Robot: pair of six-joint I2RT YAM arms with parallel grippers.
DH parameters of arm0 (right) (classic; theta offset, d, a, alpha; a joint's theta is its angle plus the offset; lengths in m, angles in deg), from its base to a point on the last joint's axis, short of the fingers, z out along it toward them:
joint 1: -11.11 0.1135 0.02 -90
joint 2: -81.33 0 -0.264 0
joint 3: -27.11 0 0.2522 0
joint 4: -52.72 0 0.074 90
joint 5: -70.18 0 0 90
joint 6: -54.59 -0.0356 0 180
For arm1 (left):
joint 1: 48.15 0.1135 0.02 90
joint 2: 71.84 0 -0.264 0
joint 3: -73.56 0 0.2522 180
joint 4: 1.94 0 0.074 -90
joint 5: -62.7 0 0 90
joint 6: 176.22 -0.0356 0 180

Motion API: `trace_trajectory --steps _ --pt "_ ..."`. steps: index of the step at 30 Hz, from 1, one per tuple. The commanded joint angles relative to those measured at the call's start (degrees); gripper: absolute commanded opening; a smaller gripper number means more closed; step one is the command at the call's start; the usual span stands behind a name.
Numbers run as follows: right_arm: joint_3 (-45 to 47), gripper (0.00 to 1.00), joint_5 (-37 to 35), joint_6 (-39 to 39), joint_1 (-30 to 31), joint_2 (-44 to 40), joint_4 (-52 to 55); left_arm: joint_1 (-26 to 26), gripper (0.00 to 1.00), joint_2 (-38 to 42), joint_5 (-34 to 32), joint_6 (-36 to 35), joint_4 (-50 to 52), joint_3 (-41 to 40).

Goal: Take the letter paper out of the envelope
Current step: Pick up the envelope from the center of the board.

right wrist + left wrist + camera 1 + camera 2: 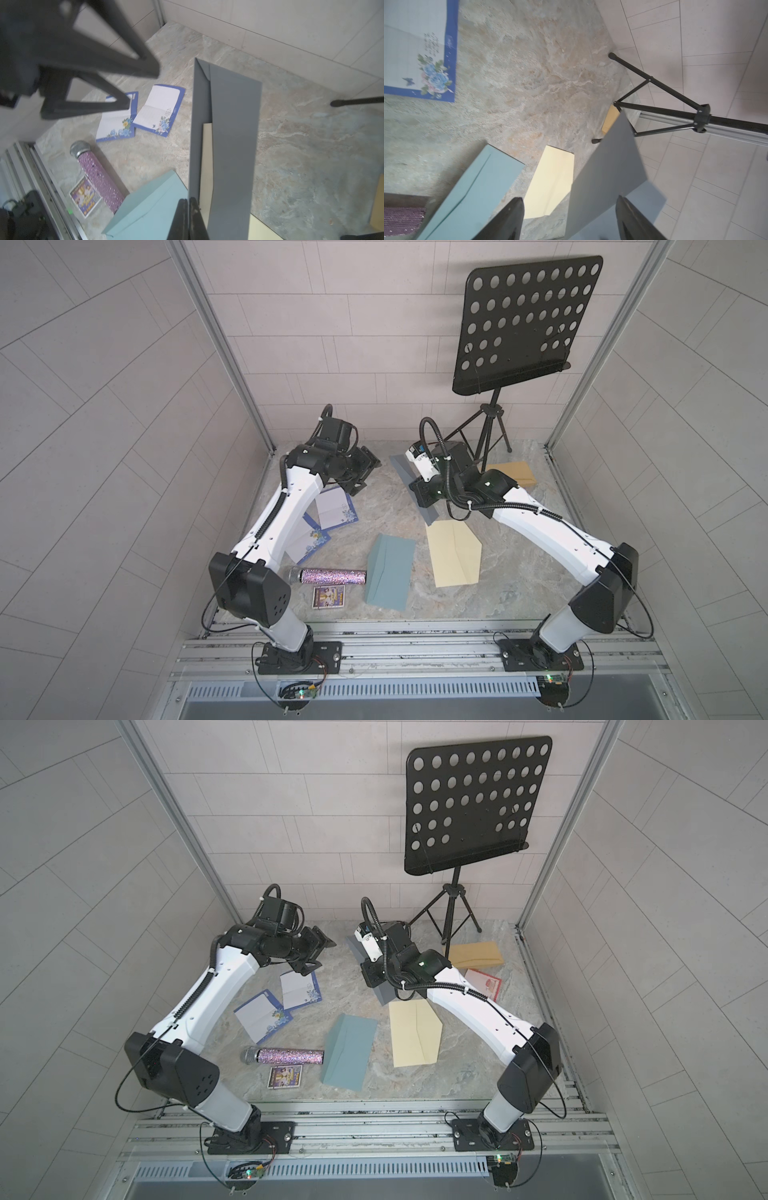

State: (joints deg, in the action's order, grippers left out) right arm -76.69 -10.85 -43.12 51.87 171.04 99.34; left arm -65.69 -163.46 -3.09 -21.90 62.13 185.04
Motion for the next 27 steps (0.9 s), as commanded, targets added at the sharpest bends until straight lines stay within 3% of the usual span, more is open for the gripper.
trace_trajectory --steps 1,2,4,8,14,17,21,27 --pt "3.2 0.00 -9.1 11.2 2.9 -4.9 2.8 -0.7 0.81 4.4 3.5 6.2 1.9 -0.3" --pt "4.6 0.00 -10.9 12.6 3.8 -6.5 2.1 -0.7 0.92 6.1 3.6 7.1 1.2 -1.5" --pt "7.1 0.00 -13.8 15.3 5.7 -9.0 0.9 -0.7 1.00 9.5 3.4 9.0 -0.5 -4.5" --pt "9.6 0.00 -18.8 20.6 9.7 -11.9 -0.3 -0.8 1.00 13.1 6.7 12.3 -1.9 -9.3" --pt "11.9 0.00 -22.8 24.7 13.2 -13.0 -1.8 -1.6 0.99 13.4 9.7 14.5 -3.9 -10.1" --pt "11.8 0.00 -24.6 26.3 14.9 -12.5 -2.4 -3.5 0.95 12.8 10.6 15.5 -5.4 -10.5" --pt "11.8 0.00 -26.3 26.4 15.7 -12.0 -3.2 -5.3 0.75 13.5 9.9 16.7 -6.4 -12.9" --pt "12.1 0.00 -27.0 26.5 16.5 -12.6 -3.9 -5.4 0.56 14.8 9.8 17.8 -7.1 -15.9"
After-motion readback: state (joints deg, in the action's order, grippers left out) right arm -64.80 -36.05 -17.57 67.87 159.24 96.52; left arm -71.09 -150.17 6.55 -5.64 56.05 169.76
